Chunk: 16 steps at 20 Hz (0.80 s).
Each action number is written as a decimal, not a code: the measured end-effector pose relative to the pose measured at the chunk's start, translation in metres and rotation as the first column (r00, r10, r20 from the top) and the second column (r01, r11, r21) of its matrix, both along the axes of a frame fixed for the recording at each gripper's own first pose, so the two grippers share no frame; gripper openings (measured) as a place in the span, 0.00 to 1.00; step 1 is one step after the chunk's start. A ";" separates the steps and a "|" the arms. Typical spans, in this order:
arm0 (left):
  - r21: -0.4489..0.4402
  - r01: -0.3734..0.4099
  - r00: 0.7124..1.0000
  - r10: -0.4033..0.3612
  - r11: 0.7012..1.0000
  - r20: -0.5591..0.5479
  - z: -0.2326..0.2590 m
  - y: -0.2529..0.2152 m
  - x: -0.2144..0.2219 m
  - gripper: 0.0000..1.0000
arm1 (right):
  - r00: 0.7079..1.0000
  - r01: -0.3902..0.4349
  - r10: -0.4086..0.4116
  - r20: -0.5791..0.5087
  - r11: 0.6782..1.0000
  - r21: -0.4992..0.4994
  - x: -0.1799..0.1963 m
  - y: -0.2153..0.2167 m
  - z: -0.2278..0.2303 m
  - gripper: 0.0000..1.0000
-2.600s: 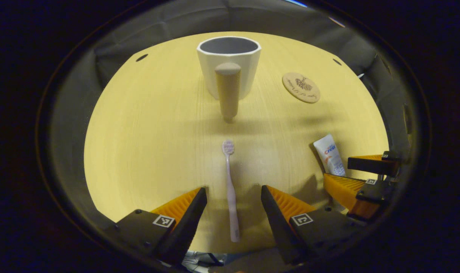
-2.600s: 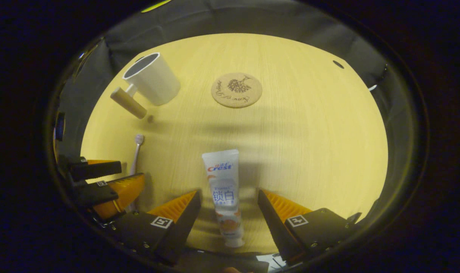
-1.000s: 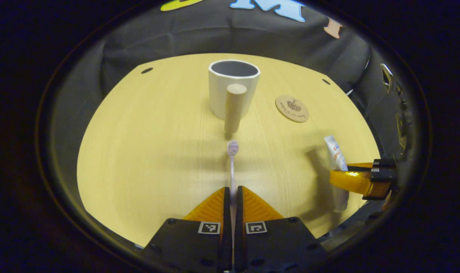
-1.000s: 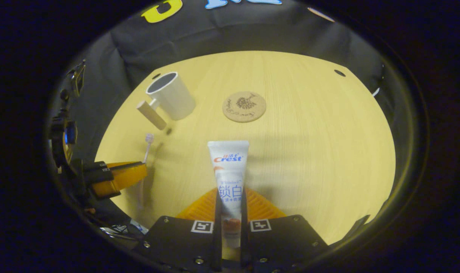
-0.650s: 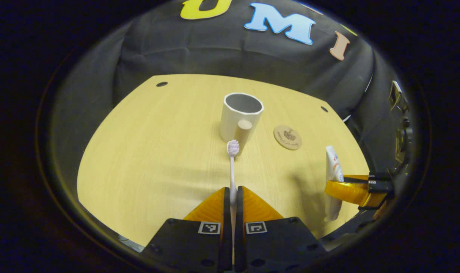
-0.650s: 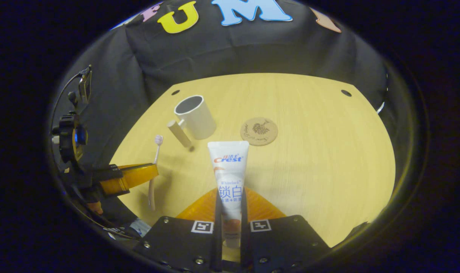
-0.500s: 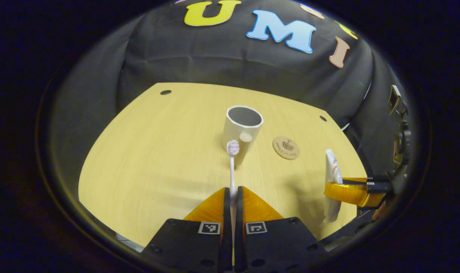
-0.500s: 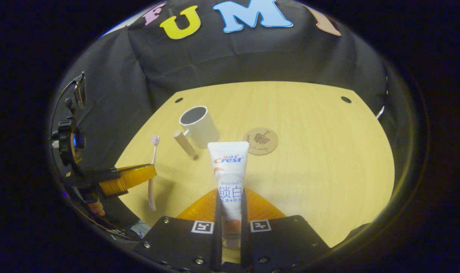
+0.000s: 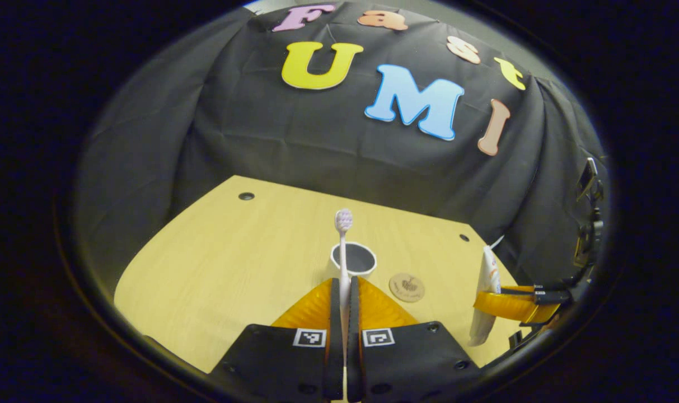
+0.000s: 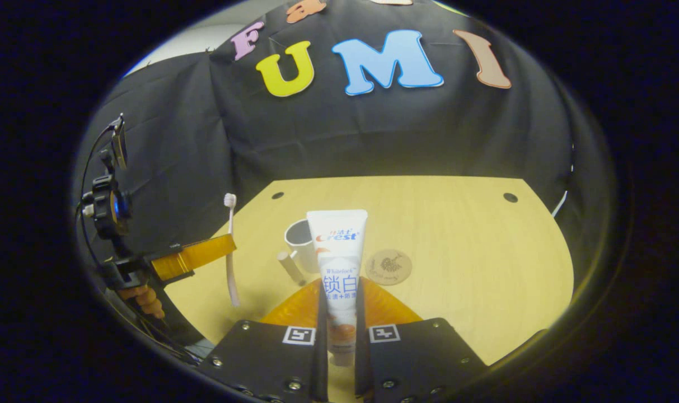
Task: Put the toothbrush and toothpaste on the desktop into the cup, then pick up the cup and place it on the coaster on the desktop.
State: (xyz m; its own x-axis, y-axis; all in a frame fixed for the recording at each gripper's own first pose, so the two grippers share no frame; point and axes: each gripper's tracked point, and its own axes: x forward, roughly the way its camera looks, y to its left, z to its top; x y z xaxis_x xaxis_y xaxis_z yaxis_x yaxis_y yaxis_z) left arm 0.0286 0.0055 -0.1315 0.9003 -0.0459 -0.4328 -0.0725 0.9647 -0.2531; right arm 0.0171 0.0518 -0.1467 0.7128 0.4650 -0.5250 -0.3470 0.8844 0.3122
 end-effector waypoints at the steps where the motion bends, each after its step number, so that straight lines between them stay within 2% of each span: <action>1: -0.004 -0.001 0.999 0.001 1.000 0.035 0.009 0.001 0.007 0.10 | 1.000 0.001 -0.001 0.021 1.000 0.006 0.002 0.001 0.006 0.21; 6: -0.057 0.004 0.985 0.006 0.998 0.172 0.035 0.004 0.043 0.10 | 0.997 0.006 -0.004 0.083 1.000 -0.021 0.008 0.000 0.019 0.20; 12: -0.104 0.022 0.952 0.011 0.994 0.307 0.053 0.004 0.095 0.09 | 0.998 0.023 -0.021 0.067 0.999 -0.026 0.023 0.002 0.019 0.20; 16: -0.129 0.013 0.945 0.030 0.992 0.324 0.039 0.011 0.134 0.09 | 0.999 0.037 -0.035 0.038 0.998 -0.046 0.036 0.002 0.006 0.20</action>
